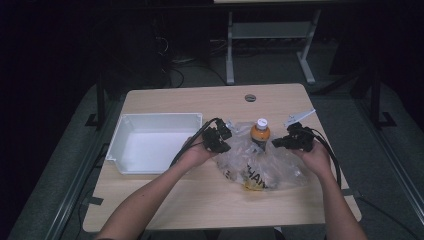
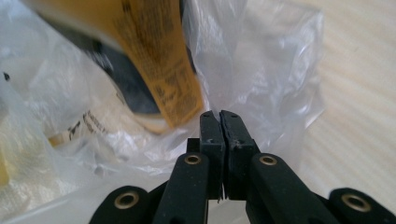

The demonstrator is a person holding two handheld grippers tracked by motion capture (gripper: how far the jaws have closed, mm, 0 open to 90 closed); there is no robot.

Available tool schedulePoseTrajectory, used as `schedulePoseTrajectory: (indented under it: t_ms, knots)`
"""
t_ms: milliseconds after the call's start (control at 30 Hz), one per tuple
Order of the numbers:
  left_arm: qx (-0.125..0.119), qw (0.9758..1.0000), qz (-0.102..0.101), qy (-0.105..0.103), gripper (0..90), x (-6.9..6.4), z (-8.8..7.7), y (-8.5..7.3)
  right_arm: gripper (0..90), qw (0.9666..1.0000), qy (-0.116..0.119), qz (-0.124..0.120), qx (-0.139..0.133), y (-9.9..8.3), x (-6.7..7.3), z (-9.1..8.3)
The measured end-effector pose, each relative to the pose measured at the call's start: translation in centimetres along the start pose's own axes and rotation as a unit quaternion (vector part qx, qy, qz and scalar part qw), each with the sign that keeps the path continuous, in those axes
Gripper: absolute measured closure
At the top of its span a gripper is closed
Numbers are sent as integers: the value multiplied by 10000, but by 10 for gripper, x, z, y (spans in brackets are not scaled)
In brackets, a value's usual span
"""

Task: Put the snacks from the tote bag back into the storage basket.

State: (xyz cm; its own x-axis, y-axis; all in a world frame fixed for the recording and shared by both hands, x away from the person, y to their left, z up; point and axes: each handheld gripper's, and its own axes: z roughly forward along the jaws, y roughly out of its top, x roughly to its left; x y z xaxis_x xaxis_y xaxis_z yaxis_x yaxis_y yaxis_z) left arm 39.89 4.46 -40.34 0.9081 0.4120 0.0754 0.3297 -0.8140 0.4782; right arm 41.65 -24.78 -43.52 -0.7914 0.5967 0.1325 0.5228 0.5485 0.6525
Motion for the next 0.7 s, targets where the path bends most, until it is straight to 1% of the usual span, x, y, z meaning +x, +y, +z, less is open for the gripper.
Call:
schedulePoseTrajectory:
  t_ms: [33, 100, 167, 233, 267, 300, 333, 367, 400, 433, 467, 500, 533, 600, 633, 700]
  knots:
    - [34, 10000, 8, 45, 890, -2, 2, 0, 875, 10000, 10, 63, 47, -1, 1, 1]
    - [104, 9999, 48, 79, 891, -5, 4, 0, 875, 10000, -16, 67, 71, -4, 1, 2]
    - [124, 9999, -6, 78, 890, -7, 6, -1, 875, 9999, -62, 73, 33, -8, 3, 3]
    - [118, 9999, -36, 45, 890, -9, 9, -2, 876, 9999, -30, 110, 42, -12, 1, 6]
    - [149, 9999, -45, 49, 890, -10, 10, -3, 875, 9998, -30, 169, 71, -13, 2, 7]
    - [203, 9998, -31, 68, 890, -10, 12, -3, 876, 9998, -40, 195, 32, -15, 3, 8]
    - [218, 9997, -19, 90, 890, -11, 12, -3, 876, 9999, -121, 118, -7, -17, 4, 7]
    - [218, 9997, -74, 92, 889, -12, 11, -2, 876, 9998, -172, 100, 9, -18, 5, 7]
    - [213, 9997, -90, 91, 889, -13, 12, -2, 876, 9997, -177, 169, 31, -20, 6, 9]
    - [250, 9996, -89, 110, 888, -14, 12, -1, 876, 9997, -168, 164, 52, -21, 5, 9]
    - [277, 9995, -68, 141, 888, -16, 12, 0, 876, 9995, -191, 219, 111, -22, 4, 10]
    - [305, 9994, -99, 154, 888, -18, 12, 1, 876, 9993, -211, 294, 115, -23, 4, 11]
    - [307, 9993, -97, 186, 888, -20, 12, 1, 876, 9993, -239, 268, 122, -23, 3, 11]
    - [265, 9993, -189, 197, 888, -23, 14, 0, 876, 9991, -298, 275, 128, -24, 3, 11]
    - [262, 9992, -238, 174, 888, -25, 15, 0, 876, 9991, -318, 244, 114, -24, 2, 12]
    - [280, 9991, -288, 165, 888, -30, 18, -2, 876, 9990, -325, 268, 144, -25, 2, 13]
